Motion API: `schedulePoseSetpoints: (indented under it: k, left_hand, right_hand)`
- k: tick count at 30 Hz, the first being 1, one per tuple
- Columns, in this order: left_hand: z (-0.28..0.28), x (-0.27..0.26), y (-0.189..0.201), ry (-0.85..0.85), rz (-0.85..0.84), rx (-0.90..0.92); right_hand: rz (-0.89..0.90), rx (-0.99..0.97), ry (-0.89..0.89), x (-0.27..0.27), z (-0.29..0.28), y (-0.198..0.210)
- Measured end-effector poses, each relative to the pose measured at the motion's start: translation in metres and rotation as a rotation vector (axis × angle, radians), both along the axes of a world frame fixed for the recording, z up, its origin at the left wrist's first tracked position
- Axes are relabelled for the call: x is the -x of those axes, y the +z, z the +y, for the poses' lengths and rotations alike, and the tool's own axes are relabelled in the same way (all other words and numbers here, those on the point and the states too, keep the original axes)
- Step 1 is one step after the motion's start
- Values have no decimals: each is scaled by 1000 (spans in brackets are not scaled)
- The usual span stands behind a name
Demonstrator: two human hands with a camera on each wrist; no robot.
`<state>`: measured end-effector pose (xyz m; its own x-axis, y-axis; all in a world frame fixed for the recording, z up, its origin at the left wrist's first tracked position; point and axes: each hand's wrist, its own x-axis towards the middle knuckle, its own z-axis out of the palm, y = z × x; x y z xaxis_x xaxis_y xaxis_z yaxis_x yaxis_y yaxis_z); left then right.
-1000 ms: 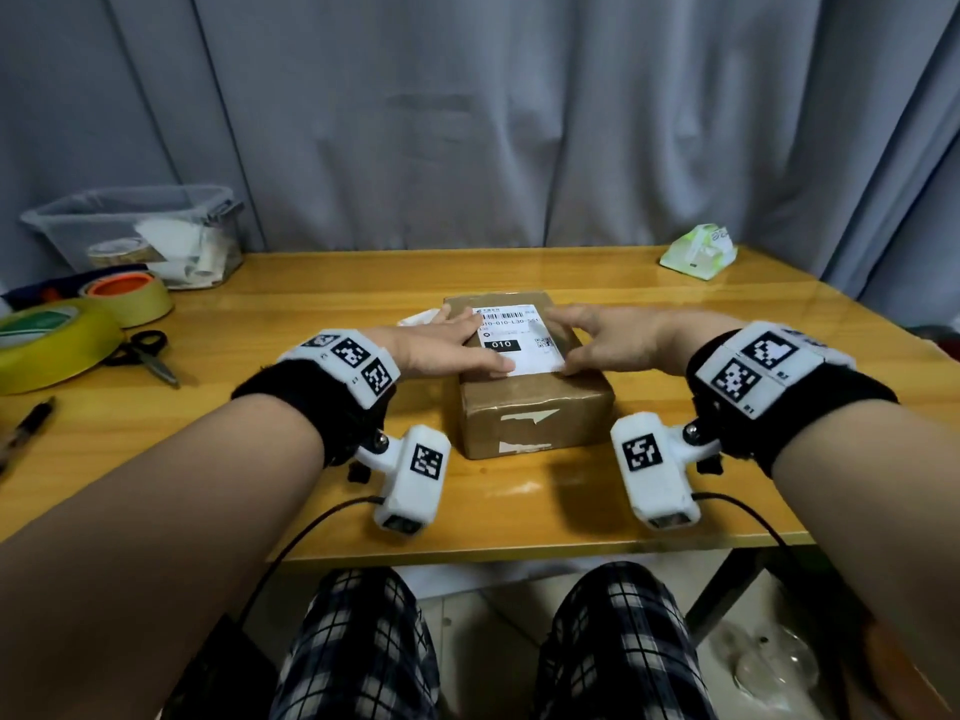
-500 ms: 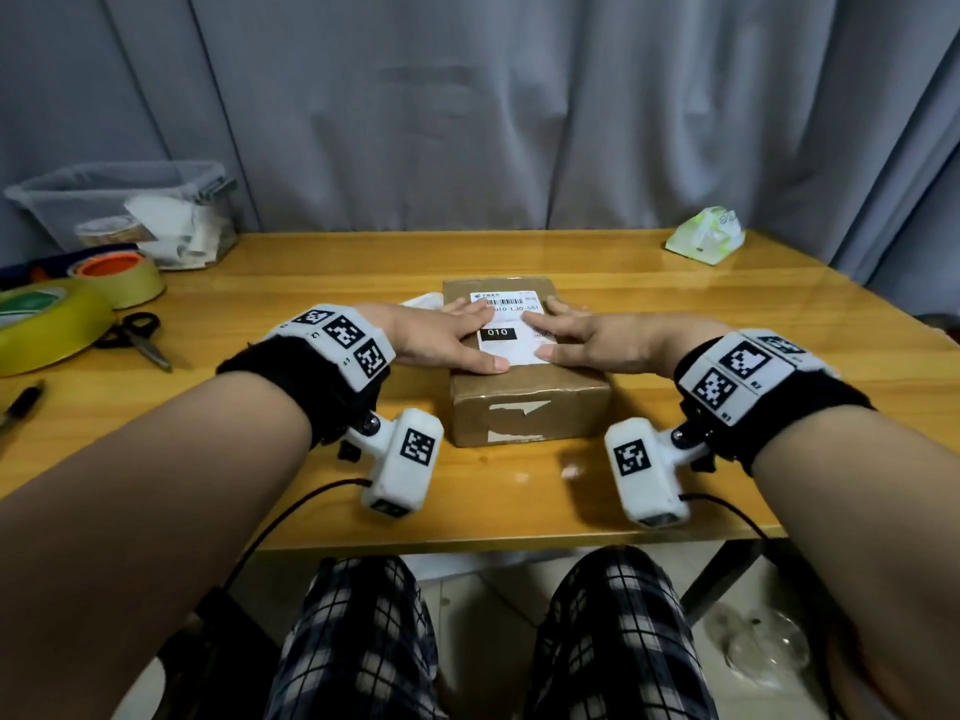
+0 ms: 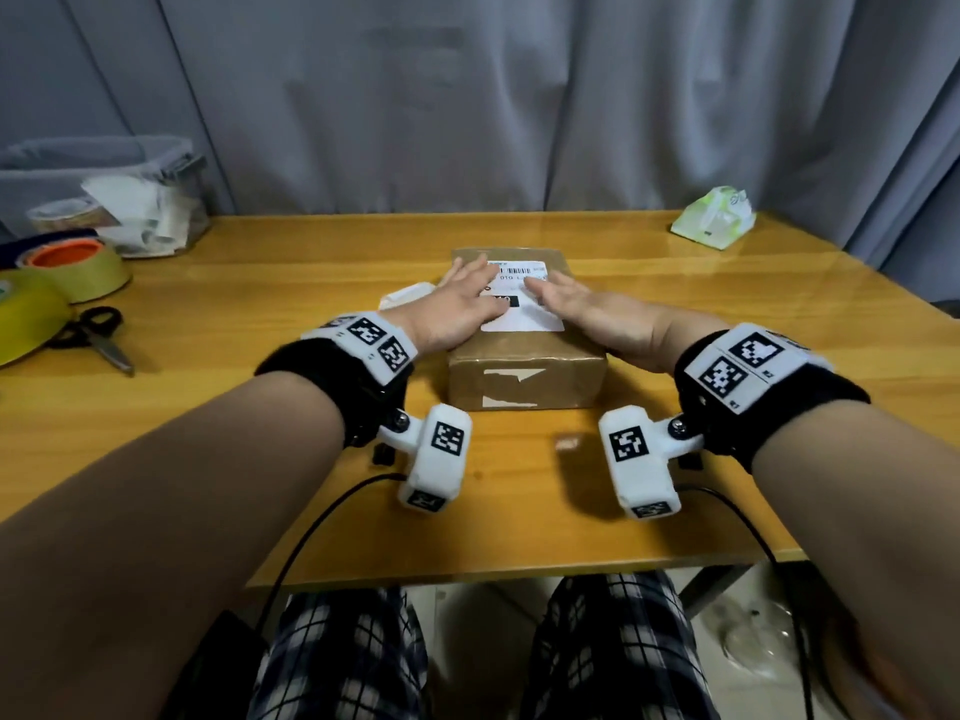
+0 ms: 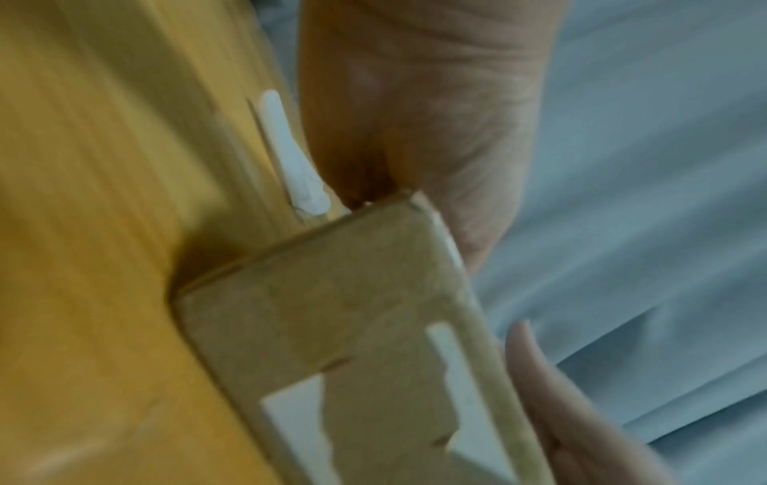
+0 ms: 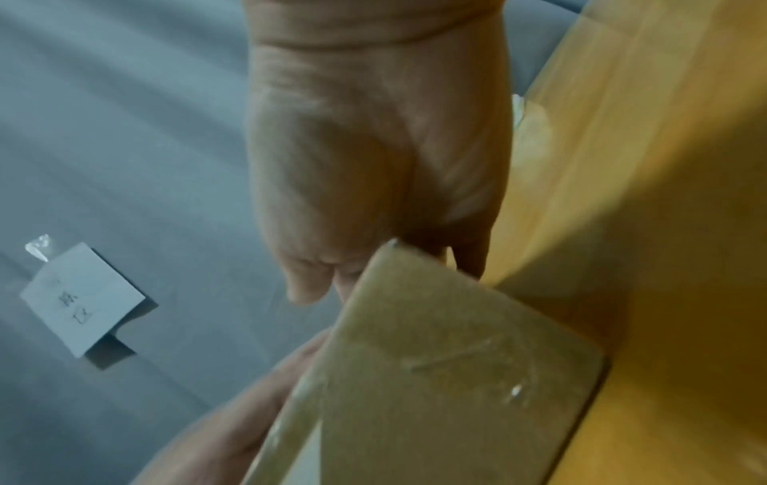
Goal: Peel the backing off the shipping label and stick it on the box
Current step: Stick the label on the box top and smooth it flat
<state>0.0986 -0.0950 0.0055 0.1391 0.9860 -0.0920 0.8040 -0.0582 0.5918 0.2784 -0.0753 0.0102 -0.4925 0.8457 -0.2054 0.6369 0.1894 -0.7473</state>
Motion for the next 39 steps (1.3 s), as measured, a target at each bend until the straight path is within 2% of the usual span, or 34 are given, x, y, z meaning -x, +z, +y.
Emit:
schedulePoseSetpoints:
  k: [2, 4, 6, 7, 10, 12, 14, 15, 17, 19, 23, 28, 37, 39]
  left_hand:
    - [13, -6, 1, -13, 79, -16]
    - [24, -6, 8, -73, 204, 62]
    - [31, 1, 17, -166, 278, 167]
    - [33, 7, 22, -203, 262, 217]
    - [36, 19, 30, -261, 138, 310]
    - [34, 22, 35, -270, 71, 342]
    - [36, 23, 37, -204, 19, 286]
    - [39, 21, 36, -157, 34, 196]
    - [48, 15, 29, -93, 215, -51]
    - [54, 7, 16, -115, 405, -136]
    - [60, 4, 0, -112, 479, 5]
    - [73, 6, 6, -62, 632, 27]
    - [66, 3, 7, 88, 681, 9]
    - [63, 3, 6, 104, 662, -6]
  right_hand:
    - [-193, -121, 53, 2, 15, 4]
    - [-275, -138, 85, 1, 28, 8]
    - [-254, -66, 122, -3, 38, 11]
    - [-210, -13, 146, -5, 41, 12]
    - [-64, 148, 188, -13, 47, 16]
    - [-34, 195, 195, -14, 46, 21]
    - [-65, 110, 131, -9, 47, 25]
    - [-91, 19, 82, -3, 48, 26]
    - [-232, -222, 14, 16, 52, 24]
    - [-408, -390, 19, 35, 56, 15]
    - [-555, -383, 20, 45, 62, 0]
    - [-730, -363, -18, 50, 65, 6]
    - [-773, -307, -216, 21, 65, 12]
    - [-674, -309, -235, 22, 61, 12]
